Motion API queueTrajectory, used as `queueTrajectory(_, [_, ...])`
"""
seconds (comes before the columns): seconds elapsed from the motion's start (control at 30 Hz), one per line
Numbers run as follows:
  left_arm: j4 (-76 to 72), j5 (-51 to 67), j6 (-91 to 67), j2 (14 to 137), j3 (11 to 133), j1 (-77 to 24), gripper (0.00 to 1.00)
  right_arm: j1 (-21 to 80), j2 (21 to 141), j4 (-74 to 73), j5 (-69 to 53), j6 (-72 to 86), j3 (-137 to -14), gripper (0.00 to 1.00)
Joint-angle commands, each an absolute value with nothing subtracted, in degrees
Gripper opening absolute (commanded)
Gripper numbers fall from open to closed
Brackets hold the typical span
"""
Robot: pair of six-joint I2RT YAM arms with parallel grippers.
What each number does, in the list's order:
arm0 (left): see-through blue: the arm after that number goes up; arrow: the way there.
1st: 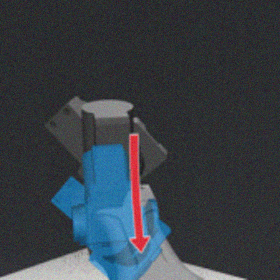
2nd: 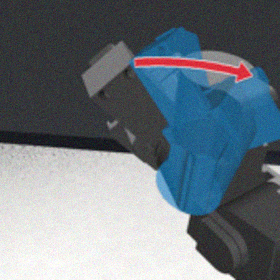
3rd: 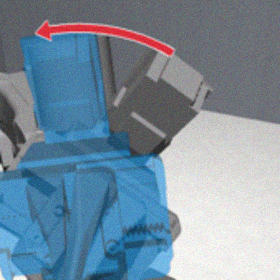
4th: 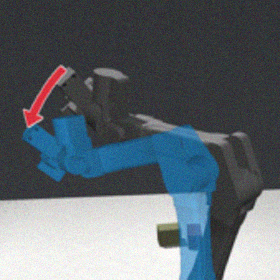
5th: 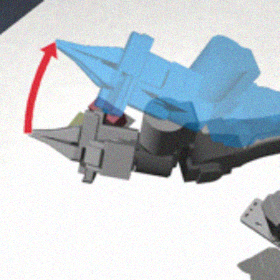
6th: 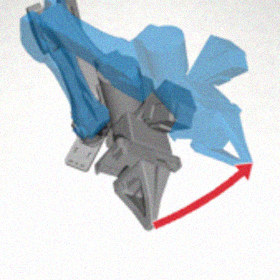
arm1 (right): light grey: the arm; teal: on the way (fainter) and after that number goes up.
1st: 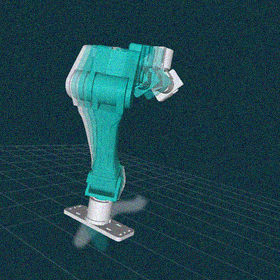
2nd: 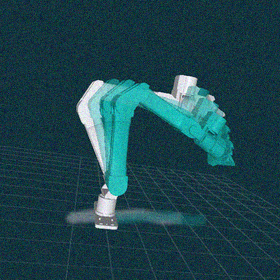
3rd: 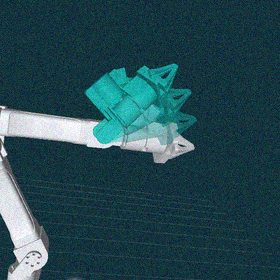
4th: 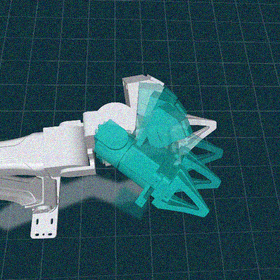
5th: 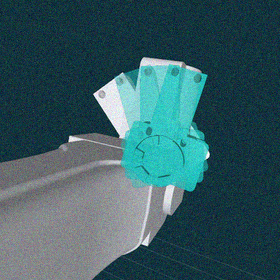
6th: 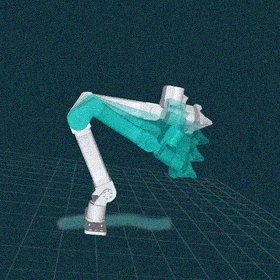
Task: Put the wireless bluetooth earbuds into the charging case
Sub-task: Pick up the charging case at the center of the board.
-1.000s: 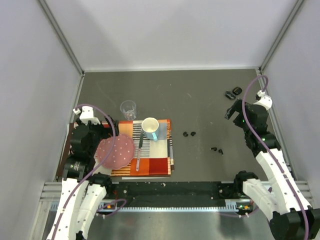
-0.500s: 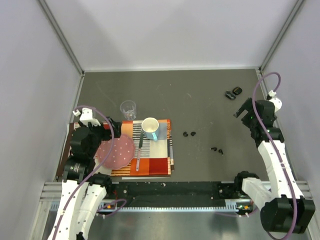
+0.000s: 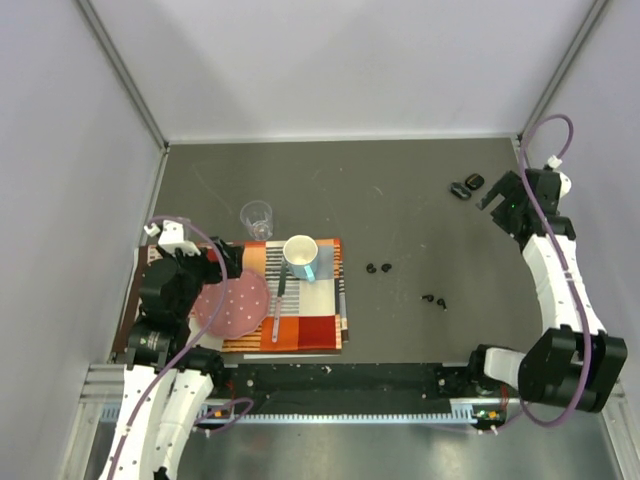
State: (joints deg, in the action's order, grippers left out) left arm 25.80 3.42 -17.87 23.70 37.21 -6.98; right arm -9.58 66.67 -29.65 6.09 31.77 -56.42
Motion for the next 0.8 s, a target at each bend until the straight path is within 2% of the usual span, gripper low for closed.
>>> queueTrajectory(0.0, [23.64, 3.78, -18.02, 22.77, 37.0, -6.68, 0.99, -10.81, 73.27, -28.83, 5.37, 34.45, -62.83, 0.98])
queueTrajectory(0.27, [23.47, 3.25, -17.84, 21.89, 36.91, -6.77, 0.99, -10.9, 89.89, -28.21, 3.35, 35.6, -75.31, 0.9])
queueTrajectory(0.43, [23.38, 2.99, -17.75, 21.71, 36.91, -6.68, 0.98, -10.55, 100.45, -26.9, -9.04, 22.72, -84.45, 0.89])
queueTrajectory(0.6, [23.2, 2.9, -17.58, 21.53, 36.83, -6.68, 0.98, -10.37, 107.13, -20.65, -16.33, 10.74, -85.51, 0.91])
queueTrajectory(0.77, [22.76, 3.87, -17.49, 21.62, 36.65, -6.68, 0.99, -10.2, 109.07, -16.62, -16.52, 3.44, -85.78, 0.92])
